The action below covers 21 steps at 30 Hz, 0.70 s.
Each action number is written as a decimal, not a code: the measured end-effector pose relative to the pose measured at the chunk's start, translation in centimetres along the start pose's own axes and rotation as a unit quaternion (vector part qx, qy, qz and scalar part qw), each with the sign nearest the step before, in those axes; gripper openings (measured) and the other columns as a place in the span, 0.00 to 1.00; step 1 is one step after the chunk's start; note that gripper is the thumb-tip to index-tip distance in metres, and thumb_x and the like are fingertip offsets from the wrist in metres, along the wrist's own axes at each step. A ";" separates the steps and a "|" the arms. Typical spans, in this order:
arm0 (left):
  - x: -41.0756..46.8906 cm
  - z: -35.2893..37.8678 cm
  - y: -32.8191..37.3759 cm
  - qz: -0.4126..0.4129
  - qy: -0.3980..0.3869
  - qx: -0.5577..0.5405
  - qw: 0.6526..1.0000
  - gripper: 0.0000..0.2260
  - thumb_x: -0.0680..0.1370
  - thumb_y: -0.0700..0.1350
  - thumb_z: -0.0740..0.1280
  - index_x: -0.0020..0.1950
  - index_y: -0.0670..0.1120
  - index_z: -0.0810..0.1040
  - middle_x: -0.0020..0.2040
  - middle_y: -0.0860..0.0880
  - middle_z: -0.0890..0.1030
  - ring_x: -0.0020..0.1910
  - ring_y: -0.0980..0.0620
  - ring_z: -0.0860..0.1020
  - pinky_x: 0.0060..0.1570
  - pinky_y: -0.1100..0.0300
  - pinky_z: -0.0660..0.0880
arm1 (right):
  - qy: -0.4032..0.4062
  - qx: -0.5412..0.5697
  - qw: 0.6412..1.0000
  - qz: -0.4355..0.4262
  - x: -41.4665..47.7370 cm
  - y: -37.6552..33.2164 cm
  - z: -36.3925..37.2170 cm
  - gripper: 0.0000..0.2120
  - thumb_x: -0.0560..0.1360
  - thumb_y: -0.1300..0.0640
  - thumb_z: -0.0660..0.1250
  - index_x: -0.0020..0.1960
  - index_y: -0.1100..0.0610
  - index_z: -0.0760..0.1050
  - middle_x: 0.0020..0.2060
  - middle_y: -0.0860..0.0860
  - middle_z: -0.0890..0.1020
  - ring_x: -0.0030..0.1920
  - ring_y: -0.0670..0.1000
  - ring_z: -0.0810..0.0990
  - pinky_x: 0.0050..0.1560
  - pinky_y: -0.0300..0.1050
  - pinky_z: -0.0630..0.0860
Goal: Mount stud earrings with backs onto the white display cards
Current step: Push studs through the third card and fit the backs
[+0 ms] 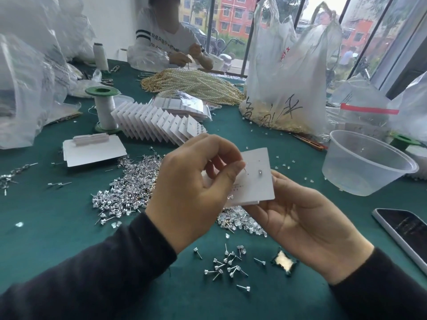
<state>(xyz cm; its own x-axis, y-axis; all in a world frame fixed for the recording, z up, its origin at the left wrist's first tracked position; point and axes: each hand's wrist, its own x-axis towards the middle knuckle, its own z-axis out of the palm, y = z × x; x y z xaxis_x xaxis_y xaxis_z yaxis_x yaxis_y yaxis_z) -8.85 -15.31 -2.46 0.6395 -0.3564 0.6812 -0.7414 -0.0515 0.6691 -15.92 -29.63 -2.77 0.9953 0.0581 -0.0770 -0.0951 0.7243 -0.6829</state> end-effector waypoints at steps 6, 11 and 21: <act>0.0 -0.1 0.0 0.010 -0.010 0.017 1.000 0.02 0.70 0.42 0.67 0.40 0.44 0.79 0.37 0.48 0.79 0.36 0.50 0.77 0.38 0.51 0.76 | -0.003 0.000 1.000 0.001 0.0 0.1 -0.1 0.25 0.54 0.67 0.80 0.50 0.67 0.80 0.46 0.61 0.83 0.44 0.55 0.84 0.44 0.46 0.81; -0.1 0.0 0.0 0.024 -0.008 0.032 0.999 0.02 0.70 0.41 0.68 0.39 0.43 0.79 0.36 0.49 0.78 0.33 0.52 0.75 0.36 0.53 0.74 | -0.019 -0.003 1.000 0.007 0.0 0.2 -0.1 0.21 0.57 0.66 0.79 0.50 0.67 0.80 0.45 0.60 0.83 0.44 0.54 0.84 0.44 0.44 0.81; -0.4 0.2 0.0 0.022 -0.017 0.065 0.998 0.02 0.69 0.42 0.69 0.38 0.44 0.79 0.34 0.50 0.78 0.31 0.55 0.72 0.35 0.58 0.72 | -0.005 0.010 1.000 0.011 0.1 0.3 -0.1 0.24 0.56 0.66 0.79 0.51 0.68 0.79 0.46 0.62 0.83 0.45 0.55 0.84 0.43 0.45 0.81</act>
<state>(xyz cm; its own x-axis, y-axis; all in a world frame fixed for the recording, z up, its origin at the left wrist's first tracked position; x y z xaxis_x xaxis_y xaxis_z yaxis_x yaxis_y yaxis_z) -9.13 -15.39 -2.77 0.6008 -0.3916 0.6969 -0.7896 -0.1542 0.5940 -15.87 -29.45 -3.06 0.9932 0.0810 -0.0840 -0.1164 0.7362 -0.6666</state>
